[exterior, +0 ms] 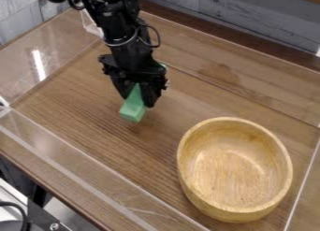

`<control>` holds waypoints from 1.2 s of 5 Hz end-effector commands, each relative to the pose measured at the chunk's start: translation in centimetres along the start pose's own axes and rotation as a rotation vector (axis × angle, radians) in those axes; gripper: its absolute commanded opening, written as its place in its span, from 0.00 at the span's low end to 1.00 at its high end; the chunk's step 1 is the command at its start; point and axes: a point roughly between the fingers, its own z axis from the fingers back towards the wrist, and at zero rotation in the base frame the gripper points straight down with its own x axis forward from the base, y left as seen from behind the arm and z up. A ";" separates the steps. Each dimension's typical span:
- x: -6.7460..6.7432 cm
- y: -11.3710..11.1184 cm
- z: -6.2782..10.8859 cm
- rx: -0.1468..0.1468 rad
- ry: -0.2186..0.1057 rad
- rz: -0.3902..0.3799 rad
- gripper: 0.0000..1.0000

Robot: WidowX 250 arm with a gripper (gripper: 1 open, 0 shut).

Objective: Remove the green block from inside the brown bowl and put it on the table

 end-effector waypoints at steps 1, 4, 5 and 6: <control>1.5 0.7 1.3 0.018 -0.051 0.009 0.00; 2.4 0.9 1.5 0.015 -0.053 0.022 0.00; 3.6 1.0 1.8 0.012 -0.079 0.024 0.00; 4.5 1.0 1.5 0.008 -0.094 0.025 0.00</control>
